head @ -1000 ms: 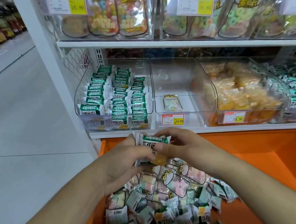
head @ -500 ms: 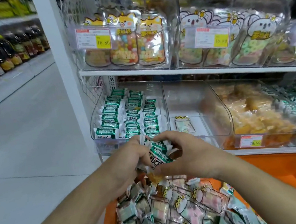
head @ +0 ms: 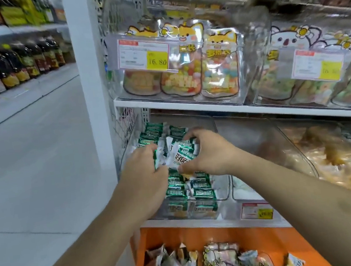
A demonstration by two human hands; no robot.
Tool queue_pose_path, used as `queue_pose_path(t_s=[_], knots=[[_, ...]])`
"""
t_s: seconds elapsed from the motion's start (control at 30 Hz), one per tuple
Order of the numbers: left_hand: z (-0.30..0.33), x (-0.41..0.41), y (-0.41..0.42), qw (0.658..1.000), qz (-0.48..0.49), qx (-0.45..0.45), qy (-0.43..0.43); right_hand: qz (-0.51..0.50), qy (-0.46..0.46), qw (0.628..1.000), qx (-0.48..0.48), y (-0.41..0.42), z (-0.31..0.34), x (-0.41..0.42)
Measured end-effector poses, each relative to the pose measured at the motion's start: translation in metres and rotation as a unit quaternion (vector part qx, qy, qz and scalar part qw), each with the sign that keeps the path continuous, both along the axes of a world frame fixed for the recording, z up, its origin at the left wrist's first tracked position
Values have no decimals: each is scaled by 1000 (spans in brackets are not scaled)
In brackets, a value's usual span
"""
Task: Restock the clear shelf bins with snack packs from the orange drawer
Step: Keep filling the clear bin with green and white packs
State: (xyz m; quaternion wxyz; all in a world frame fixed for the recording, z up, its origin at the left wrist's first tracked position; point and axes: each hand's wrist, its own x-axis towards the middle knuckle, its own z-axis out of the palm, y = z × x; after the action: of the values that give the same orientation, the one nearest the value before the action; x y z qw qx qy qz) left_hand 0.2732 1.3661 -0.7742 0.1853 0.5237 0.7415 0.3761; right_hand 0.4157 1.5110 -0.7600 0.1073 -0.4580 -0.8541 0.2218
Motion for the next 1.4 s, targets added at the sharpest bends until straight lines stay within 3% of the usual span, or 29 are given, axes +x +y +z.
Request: queue_pose_path(t_s=[0.17,0.57,0.7,0.93,1.23,1.4], knots=[[-19,-3,4,999,-19,-28,39,19,-46,999,23,18,-19,-25],[-26,-10,3,999,-6,10,38,-11,-19,995,97,28,-37,-33],[-28,-10,3,999,-6,9,40,-27,-17,997,72,39,-46,-36],[-32,-10,6,999,-7,10,52,-7,-133,984,118,42,-41,-37],[-31,-9,5,999,-5,15,49,11,-65,981,182,33,-37,-34],[-30,-9,5,998,-4,21,51,42,-123,972,196,30,-38,-33]])
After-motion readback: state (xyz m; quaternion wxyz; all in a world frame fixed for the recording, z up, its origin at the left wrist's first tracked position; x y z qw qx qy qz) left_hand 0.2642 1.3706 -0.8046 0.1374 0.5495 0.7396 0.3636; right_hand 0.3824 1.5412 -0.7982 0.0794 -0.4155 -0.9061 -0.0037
